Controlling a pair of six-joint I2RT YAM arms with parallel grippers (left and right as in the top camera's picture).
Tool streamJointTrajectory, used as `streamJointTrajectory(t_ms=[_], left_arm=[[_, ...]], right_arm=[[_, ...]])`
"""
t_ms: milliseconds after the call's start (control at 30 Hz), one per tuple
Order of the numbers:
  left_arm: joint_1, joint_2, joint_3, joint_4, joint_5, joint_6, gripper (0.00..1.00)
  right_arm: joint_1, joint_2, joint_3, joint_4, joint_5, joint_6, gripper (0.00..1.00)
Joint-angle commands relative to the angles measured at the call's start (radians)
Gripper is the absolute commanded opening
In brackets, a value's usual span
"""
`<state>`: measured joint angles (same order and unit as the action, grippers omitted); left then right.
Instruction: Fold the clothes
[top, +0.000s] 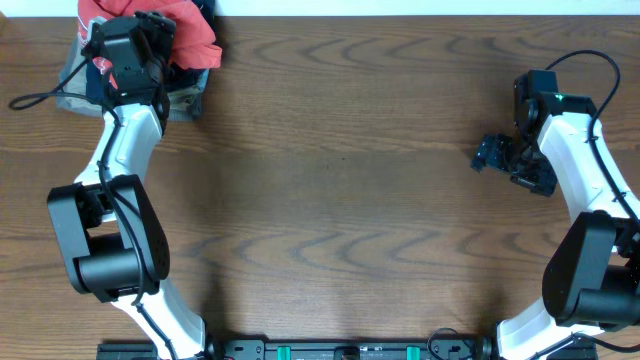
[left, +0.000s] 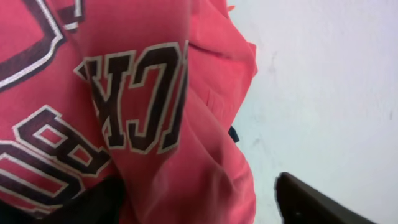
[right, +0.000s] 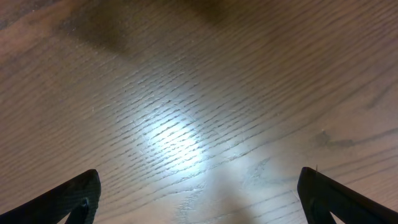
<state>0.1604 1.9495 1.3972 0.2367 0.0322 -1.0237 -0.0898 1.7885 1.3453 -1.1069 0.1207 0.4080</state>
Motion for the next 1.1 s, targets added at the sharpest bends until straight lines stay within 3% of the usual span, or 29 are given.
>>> streamJointTrajectory(t_ms=[0, 300, 433, 700, 867, 1067], left_arm=[[0.009, 0.024, 0.000, 0.010, 0.005, -0.006, 0.72], [0.026, 0.064, 0.000, 0.029, 0.005, -0.006, 0.49], [0.026, 0.071, 0.000, 0.068, 0.000, 0.001, 0.27], [0.027, 0.071, 0.000, 0.140, 0.002, 0.047, 0.24], [0.026, 0.071, 0.000, 0.141, -0.023, 0.047, 0.06], [0.027, 0.071, 0.000, 0.176, -0.071, 0.055, 0.06]], right_arm=[[-0.005, 0.001, 0.001, -0.001, 0.002, -0.013, 0.99], [-0.005, 0.001, 0.001, -0.001, 0.002, -0.013, 0.99], [-0.005, 0.001, 0.001, -0.001, 0.002, -0.013, 0.99], [-0.005, 0.001, 0.001, -0.001, 0.002, -0.013, 0.99], [-0.005, 0.001, 0.001, -0.001, 0.002, -0.013, 0.99], [-0.005, 0.001, 0.001, -0.001, 0.002, -0.013, 0.99]])
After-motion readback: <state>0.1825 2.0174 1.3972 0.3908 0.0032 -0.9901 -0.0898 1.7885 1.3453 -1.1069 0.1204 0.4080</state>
